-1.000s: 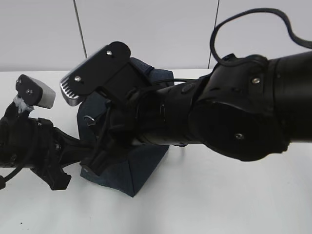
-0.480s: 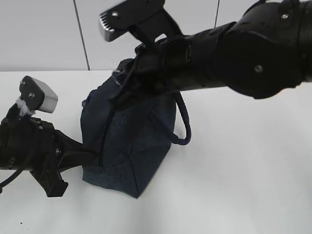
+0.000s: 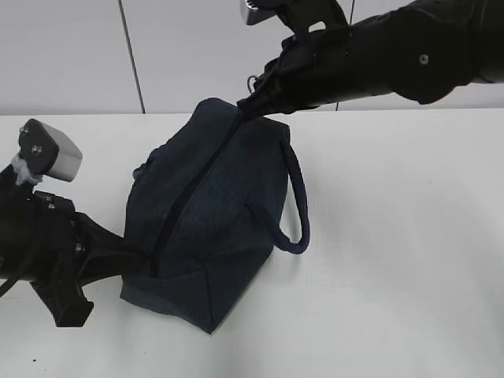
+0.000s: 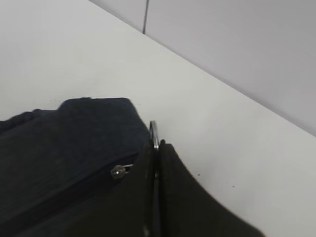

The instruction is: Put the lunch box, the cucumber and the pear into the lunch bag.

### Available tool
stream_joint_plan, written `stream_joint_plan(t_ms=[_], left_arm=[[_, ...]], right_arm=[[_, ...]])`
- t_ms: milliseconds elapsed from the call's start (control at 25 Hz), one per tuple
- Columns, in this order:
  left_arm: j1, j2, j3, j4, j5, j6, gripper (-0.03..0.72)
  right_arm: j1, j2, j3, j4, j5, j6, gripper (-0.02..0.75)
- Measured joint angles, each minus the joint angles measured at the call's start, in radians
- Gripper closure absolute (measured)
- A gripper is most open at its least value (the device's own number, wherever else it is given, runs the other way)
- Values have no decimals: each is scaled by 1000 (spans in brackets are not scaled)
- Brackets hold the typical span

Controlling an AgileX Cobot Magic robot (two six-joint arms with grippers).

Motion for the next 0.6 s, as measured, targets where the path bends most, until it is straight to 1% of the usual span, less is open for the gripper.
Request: stream_joint_plan(t_ms=[80,160,280,360,400,440,560,600], left_arm=[[1,-33,0,29,-8,-52,699],[11,-64,0,44,-15,-76,699],[41,-97,0,50,-19,-122,699],[51,-105,0,54,-15,-140,679],[52,-106,0,55,-6,-144,646],[54,-109,0,56,7,-146,595],[54,-133,0,52,31,-149,403],[54,-151,0,51,32,-151,358]], right_arm=[[-26,18,-7,0,2,0,732],[-63,44,-10,2,27,-2,732],[-81,64,-11,6,56,-2,732],[-81,64,-14,7,56,-2,732],[-81,64,-14,10,54,-2,732],[-81,64,-14,13,54,-2,732],[-81,62,-14,18,61,-2,732],[-81,61,-14,18,63,-2,732]])
